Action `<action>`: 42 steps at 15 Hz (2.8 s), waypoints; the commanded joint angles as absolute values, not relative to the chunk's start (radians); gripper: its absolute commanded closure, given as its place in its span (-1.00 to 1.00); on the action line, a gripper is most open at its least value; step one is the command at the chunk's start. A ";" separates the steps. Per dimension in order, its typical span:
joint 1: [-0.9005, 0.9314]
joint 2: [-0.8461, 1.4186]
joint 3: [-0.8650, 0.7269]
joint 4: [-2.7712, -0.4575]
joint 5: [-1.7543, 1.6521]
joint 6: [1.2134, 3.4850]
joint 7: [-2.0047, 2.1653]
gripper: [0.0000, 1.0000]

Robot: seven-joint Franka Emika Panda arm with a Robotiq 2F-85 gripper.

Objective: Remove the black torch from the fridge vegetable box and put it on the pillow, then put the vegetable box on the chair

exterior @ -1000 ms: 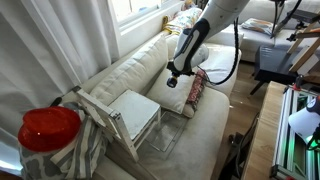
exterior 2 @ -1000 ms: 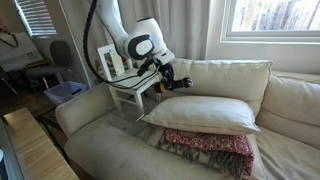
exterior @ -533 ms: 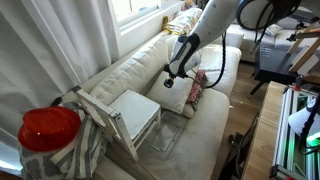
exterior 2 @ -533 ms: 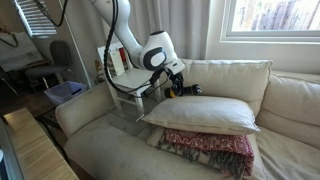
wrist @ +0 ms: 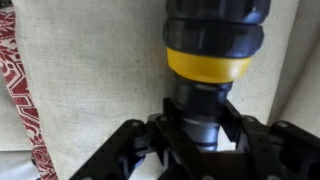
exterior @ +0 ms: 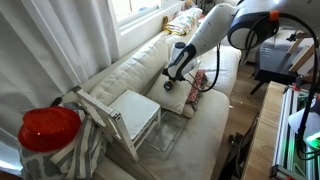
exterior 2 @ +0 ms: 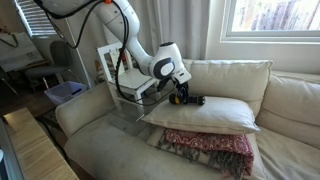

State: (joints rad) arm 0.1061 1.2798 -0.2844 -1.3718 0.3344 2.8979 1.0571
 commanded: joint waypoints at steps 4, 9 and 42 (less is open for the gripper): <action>0.106 1.370 -0.329 -1.221 0.302 2.830 1.189 -0.99; 0.139 1.305 -0.370 -1.283 0.271 2.779 1.267 -1.00; 0.112 0.803 0.014 -2.040 0.136 2.777 0.309 -1.00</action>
